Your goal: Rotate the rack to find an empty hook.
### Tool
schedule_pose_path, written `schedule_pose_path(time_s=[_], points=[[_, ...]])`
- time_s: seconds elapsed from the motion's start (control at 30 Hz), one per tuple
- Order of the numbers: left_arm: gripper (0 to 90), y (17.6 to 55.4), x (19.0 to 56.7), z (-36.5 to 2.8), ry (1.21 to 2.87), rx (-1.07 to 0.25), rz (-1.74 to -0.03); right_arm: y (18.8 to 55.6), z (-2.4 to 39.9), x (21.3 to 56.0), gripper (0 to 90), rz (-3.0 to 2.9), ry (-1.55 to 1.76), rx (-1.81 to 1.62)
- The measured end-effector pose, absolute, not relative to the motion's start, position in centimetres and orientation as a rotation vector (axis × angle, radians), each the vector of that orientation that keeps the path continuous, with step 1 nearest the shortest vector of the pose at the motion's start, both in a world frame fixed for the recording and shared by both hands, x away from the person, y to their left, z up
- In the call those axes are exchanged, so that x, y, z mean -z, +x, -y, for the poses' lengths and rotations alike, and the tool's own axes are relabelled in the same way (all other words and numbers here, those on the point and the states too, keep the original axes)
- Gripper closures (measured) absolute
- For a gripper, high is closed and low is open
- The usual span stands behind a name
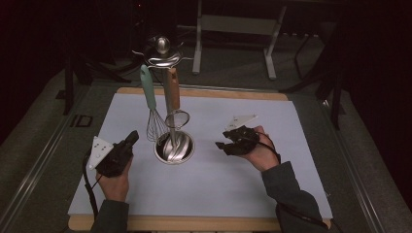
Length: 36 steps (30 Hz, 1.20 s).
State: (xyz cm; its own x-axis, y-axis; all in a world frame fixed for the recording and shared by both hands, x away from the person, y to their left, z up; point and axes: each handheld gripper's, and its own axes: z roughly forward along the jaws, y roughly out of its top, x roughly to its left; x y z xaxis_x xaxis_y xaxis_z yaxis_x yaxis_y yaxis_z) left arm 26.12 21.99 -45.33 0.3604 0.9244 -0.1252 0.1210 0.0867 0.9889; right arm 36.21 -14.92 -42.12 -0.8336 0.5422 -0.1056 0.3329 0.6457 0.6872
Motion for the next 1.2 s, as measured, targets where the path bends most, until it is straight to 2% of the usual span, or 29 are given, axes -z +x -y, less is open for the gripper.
schedule_pose_path(time_s=[0.37,0.53,0.9,1.2], points=[[89.7,25.2,39.3,-19.9,1.212,-0.847,-0.88,35.8,17.4,45.8,50.5,-2.53,0.804,-0.903],[89.7,25.5,37.4,-19.4,1.177,-0.833,-0.836,35.8,18.3,46.5,50.0,-2.532,0.841,-0.904],[89.6,25.7,31.2,-17.5,1.129,-0.939,-0.702,35.6,21.9,47.9,49.7,-2.492,0.987,-0.953],[89.7,26.8,29.6,-16.9,1.133,-1.001,-0.702,35.6,23.6,47.8,49.3,-2.45,1.056,-0.979]])
